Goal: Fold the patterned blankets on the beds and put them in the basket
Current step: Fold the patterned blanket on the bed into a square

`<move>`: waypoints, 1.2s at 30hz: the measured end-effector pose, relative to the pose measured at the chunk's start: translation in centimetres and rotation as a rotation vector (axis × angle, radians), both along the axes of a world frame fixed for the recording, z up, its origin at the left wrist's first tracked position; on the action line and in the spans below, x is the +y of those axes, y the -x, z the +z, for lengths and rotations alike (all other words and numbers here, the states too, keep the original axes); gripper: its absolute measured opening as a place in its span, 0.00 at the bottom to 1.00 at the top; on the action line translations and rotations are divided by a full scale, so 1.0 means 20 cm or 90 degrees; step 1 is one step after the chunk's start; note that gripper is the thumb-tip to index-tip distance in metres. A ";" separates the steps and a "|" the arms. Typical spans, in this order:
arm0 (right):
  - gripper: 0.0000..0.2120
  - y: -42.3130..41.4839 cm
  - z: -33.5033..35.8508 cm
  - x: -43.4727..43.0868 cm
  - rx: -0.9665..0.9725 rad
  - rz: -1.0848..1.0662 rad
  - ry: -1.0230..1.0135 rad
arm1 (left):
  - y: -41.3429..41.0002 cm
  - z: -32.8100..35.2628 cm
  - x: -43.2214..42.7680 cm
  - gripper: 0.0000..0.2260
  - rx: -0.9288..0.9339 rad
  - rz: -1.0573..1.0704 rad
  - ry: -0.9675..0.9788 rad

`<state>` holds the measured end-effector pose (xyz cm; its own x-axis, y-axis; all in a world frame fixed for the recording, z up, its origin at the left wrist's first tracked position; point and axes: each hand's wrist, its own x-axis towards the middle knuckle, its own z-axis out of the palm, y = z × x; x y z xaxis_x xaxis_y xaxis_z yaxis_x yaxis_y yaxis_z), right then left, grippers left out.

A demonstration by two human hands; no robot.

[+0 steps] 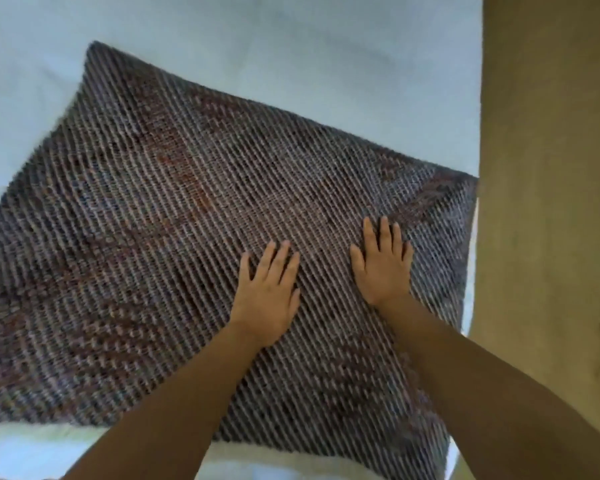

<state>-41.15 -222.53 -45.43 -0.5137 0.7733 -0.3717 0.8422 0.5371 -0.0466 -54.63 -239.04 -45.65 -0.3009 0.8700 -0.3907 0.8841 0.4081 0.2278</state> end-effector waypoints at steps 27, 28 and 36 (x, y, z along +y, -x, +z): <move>0.03 -0.47 0.23 0.42 0.553 -0.555 0.397 | -1.14 0.11 0.48 0.23 -0.220 0.164 0.124; 0.02 -0.44 0.24 0.41 0.543 -0.546 0.389 | -1.08 0.13 0.45 0.18 -0.254 0.196 0.111; 0.15 0.08 0.31 0.18 0.470 -0.412 0.256 | -0.79 0.22 0.11 0.08 -0.474 0.611 -0.014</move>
<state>-42.82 -218.87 -39.16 -0.2509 0.8699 -0.4245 0.6529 -0.1717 -0.7377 -38.88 -236.79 -41.32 -0.5343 0.4260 -0.7301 -0.1252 0.8143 0.5668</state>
